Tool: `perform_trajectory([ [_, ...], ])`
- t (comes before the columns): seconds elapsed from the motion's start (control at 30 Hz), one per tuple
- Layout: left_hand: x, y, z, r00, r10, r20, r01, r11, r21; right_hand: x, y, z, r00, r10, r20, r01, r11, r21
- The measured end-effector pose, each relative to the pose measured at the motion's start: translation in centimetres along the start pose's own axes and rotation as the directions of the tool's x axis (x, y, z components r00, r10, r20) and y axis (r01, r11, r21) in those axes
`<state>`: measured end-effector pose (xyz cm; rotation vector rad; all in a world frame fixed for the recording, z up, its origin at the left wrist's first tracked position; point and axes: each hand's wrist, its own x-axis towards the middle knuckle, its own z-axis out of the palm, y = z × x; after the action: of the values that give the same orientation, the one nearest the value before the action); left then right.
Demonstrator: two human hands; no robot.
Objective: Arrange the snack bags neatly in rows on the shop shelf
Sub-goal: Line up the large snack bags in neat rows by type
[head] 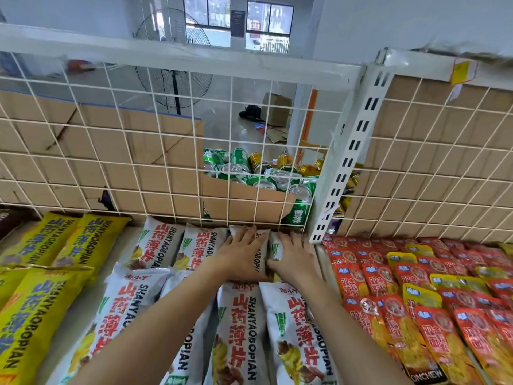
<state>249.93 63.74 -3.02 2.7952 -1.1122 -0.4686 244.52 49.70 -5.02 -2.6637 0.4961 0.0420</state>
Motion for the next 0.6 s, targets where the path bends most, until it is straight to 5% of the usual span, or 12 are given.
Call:
perform_trajectory([
  [0.23,-0.2,-0.2,-0.3,0.999,-0.024,-0.025,0.019,0.988,-0.155,0.0,0.3,-0.7,0.999,-0.001,-0.033,0.004,0.994,0.105],
  [0.4,-3.0,0.2,-1.2,0.967,-0.053,-0.249,-0.036,0.941,-0.337,-2.7,0.0,-2.9,0.968,-0.109,-0.224,0.148,0.975,0.163],
  [0.6,-10.0,0.9,-0.1,0.915,-0.053,-0.400,-0.096,0.934,-0.345,-6.6,-0.9,-3.9,0.923,-0.384,-0.014,0.379,0.905,0.192],
])
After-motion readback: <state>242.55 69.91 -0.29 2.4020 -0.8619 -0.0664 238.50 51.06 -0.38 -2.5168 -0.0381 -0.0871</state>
